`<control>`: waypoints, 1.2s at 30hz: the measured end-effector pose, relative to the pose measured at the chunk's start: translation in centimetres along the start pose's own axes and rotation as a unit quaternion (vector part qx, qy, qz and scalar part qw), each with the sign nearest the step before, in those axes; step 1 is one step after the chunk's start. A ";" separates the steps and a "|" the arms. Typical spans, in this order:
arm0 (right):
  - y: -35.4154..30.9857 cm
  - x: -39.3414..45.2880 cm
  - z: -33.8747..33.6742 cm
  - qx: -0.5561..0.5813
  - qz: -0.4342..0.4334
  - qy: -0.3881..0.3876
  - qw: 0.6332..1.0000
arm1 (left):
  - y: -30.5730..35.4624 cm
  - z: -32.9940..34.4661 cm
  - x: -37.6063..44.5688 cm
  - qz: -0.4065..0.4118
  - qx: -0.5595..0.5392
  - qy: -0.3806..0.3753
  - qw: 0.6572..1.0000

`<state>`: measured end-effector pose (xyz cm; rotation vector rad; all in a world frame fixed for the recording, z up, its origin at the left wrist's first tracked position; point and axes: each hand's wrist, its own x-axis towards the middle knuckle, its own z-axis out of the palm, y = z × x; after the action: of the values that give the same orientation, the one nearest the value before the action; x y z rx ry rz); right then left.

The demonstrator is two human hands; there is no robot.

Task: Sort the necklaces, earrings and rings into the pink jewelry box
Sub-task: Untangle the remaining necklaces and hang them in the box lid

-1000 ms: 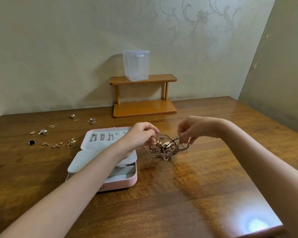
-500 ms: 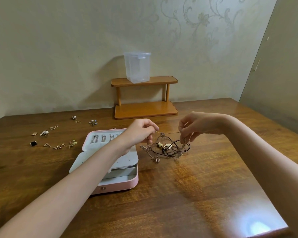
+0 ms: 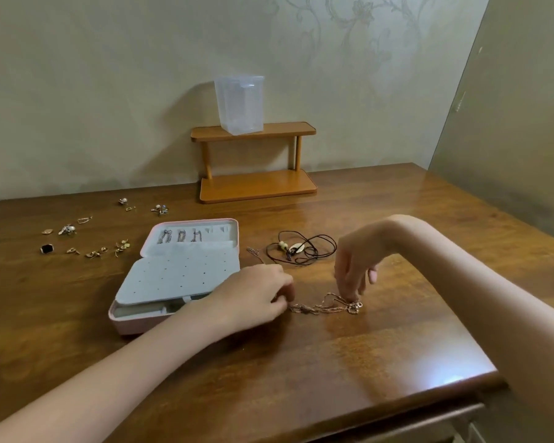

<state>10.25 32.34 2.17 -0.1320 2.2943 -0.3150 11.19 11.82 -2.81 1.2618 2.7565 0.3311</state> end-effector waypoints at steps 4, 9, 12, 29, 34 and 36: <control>-0.1 -1.1 0.1 0.049 -0.021 0.097 0.994 | 0.4 -0.3 -0.8 0.004 0.012 -0.002 1.000; 0.8 -0.7 1.0 0.044 -0.015 0.267 0.962 | 1.3 0.0 -1.4 0.009 -0.016 0.079 0.997; 1.6 0.3 2.5 0.064 -0.003 0.297 0.953 | 2.1 1.3 -2.0 0.032 0.004 0.029 0.999; 4.8 2.9 3.6 0.167 0.050 0.387 0.906 | 0.9 2.9 -2.9 0.023 0.085 -0.021 0.996; 5.3 2.8 3.4 0.216 0.047 0.379 0.899 | 1.3 2.6 -2.6 -0.010 0.108 -0.005 0.994; 5.5 2.6 3.2 0.231 0.038 0.381 0.894 | 1.5 2.3 -1.7 -0.005 0.108 0.058 0.992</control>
<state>10.94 36.55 -3.23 0.3930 2.8906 -1.0039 13.81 11.84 -4.72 1.3146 2.9631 0.1112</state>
